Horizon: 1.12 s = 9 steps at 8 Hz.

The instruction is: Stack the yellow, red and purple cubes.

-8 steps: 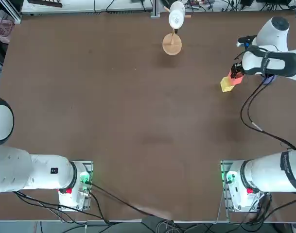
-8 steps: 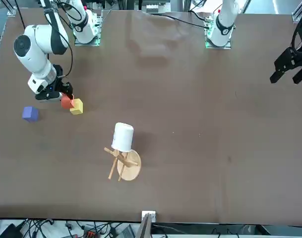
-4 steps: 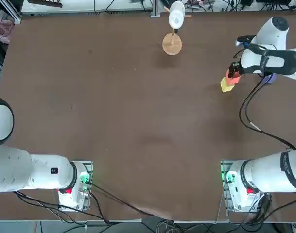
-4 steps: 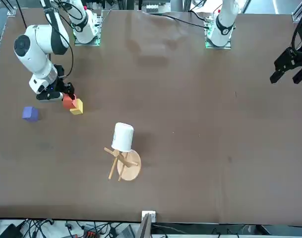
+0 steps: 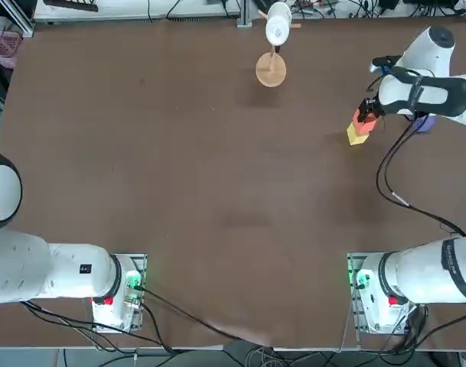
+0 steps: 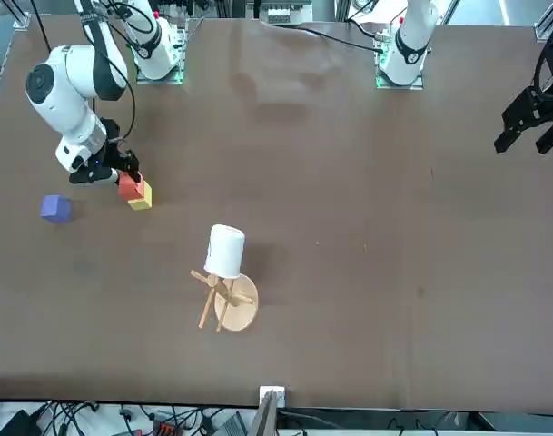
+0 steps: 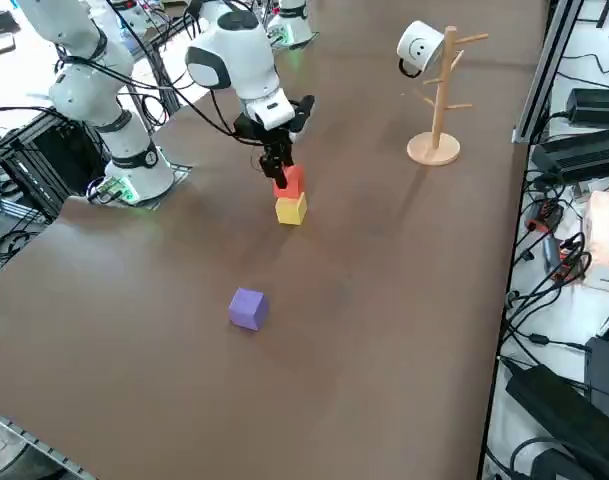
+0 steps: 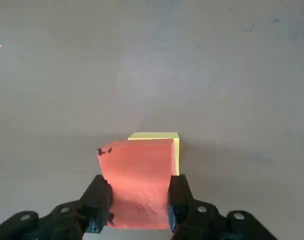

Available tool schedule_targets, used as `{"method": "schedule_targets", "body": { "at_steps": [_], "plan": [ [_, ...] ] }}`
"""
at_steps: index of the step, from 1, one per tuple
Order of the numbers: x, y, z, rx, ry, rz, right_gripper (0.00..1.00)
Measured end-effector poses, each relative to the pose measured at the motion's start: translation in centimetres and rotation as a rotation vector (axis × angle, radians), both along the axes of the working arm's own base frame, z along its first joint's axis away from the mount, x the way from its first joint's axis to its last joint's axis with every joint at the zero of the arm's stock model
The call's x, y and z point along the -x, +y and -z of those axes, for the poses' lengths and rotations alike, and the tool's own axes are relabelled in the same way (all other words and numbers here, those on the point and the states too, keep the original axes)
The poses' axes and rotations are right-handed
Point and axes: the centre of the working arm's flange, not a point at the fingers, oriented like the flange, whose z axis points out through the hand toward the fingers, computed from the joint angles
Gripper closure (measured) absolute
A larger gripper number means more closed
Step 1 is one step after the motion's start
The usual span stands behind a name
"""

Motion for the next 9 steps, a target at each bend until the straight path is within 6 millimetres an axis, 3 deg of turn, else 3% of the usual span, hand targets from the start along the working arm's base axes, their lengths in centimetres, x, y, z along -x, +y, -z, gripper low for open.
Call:
{"method": "schedule_targets", "body": {
  "at_steps": [9],
  "plan": [
    [0.2, -0.4, 1.4, 0.006, 0.03, -0.002, 0.42]
  ]
}}
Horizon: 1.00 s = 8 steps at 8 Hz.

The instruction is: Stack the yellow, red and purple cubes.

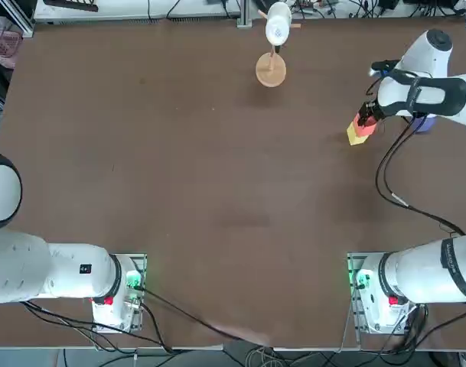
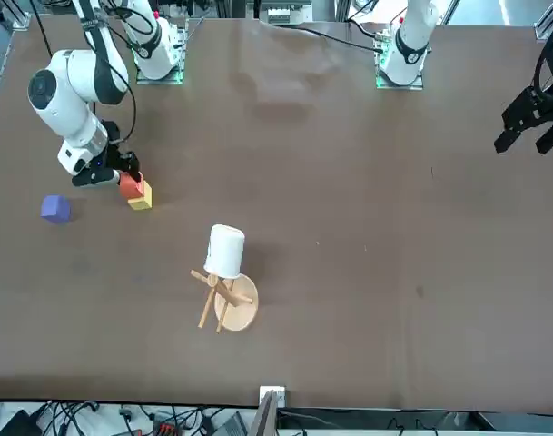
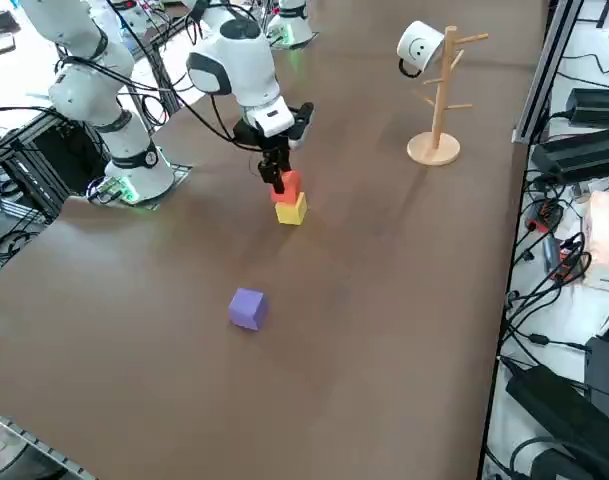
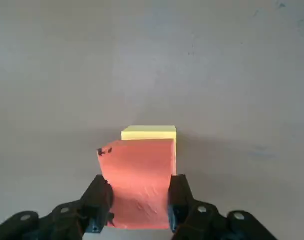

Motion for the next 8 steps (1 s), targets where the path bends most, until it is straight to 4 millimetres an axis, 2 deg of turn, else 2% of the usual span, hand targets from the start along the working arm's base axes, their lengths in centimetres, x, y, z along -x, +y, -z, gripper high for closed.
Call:
{"method": "schedule_targets", "body": {
  "at_steps": [4, 6, 7, 8],
  "plan": [
    [0.02, -0.1, 0.18, 0.0, 0.004, -0.001, 0.42],
    [0.03, -0.17, 0.24, 0.0, 0.005, 0.001, 0.38],
    [0.05, -0.19, 0.29, 0.0, 0.007, 0.001, 0.28],
    [0.08, -0.2, 0.4, 0.001, 0.009, 0.001, 0.11]
  ]
}}
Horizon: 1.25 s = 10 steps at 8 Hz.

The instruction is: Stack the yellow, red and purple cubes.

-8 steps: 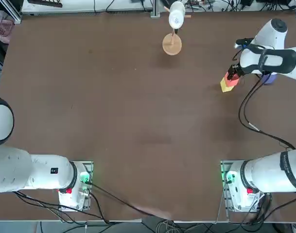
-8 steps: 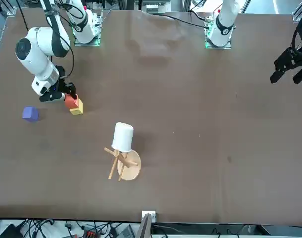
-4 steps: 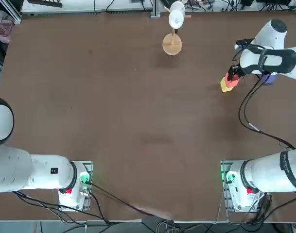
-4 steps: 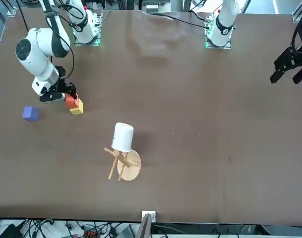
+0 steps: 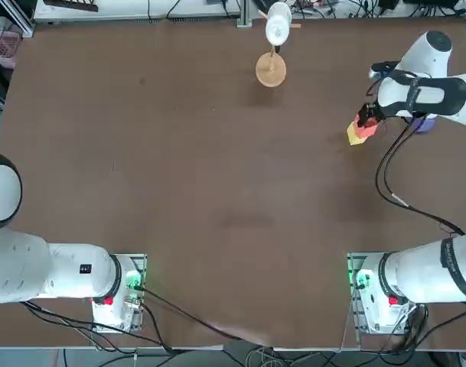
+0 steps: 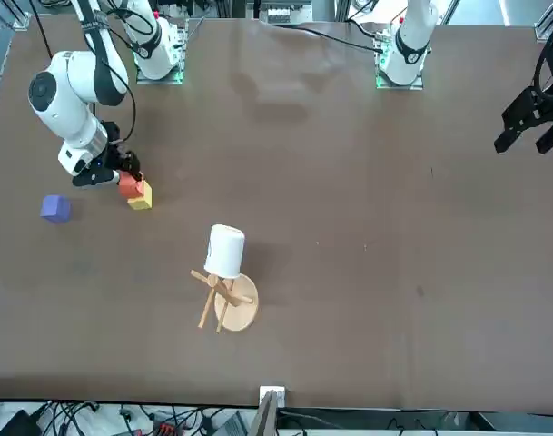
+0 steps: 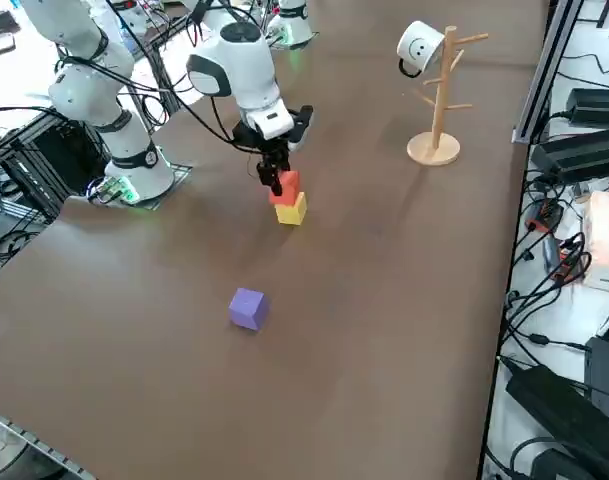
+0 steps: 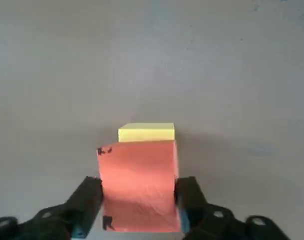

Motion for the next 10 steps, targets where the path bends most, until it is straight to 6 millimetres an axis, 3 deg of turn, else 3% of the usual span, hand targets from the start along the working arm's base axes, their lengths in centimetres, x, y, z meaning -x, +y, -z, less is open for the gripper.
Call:
{"method": "schedule_targets", "body": {
  "at_steps": [1, 6, 8, 10],
  "plan": [
    [0.0, 0.0, 0.1, 0.0, 0.002, 0.0, 0.01],
    [-0.4, -0.1, -0.3, 0.001, -0.008, 0.001, 0.0],
    [-1.6, 0.0, -2.5, -0.007, -0.009, -0.006, 0.0],
    [-3.0, -0.6, -6.4, -0.022, 0.02, -0.005, 0.0]
  ]
}}
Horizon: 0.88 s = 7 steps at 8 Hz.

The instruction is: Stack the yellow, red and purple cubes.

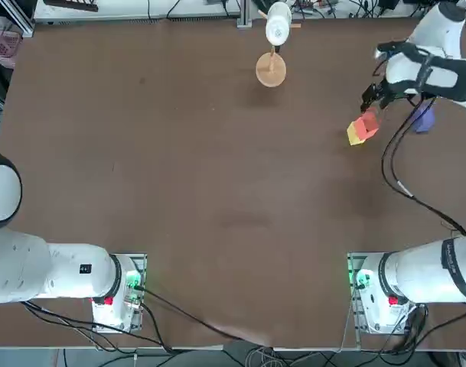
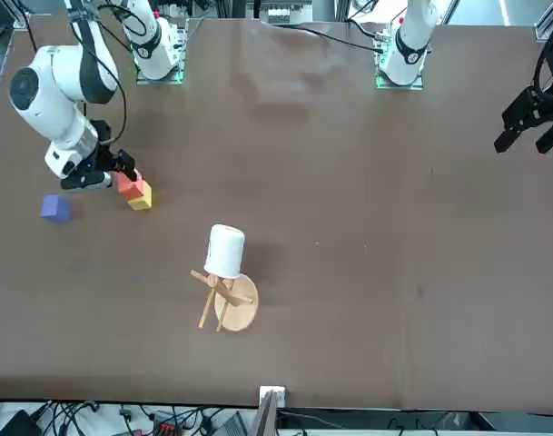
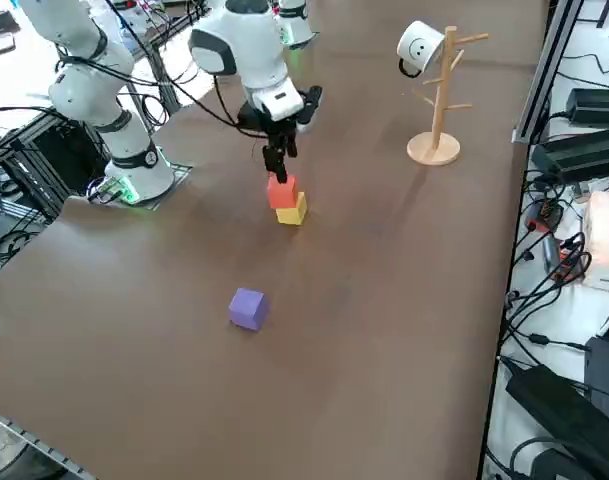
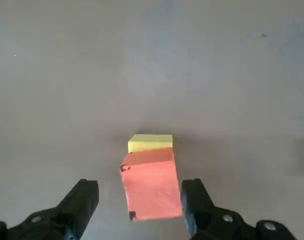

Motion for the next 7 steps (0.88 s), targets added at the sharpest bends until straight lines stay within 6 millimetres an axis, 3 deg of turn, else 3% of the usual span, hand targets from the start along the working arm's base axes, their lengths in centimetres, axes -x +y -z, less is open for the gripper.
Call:
{"method": "schedule_targets", "body": {
  "at_steps": [1, 3, 5, 7],
  "plan": [
    [-0.4, -1.3, -1.7, -0.008, 0.003, 0.007, 0.0],
    [-0.4, -7.6, -2.6, -0.011, -0.011, 0.068, 0.0],
    [-0.3, -15.9, -0.9, 0.011, 0.008, 0.085, 0.0],
    [-1.4, -22.7, 1.9, 0.046, 0.042, 0.052, 0.0]
  ]
}}
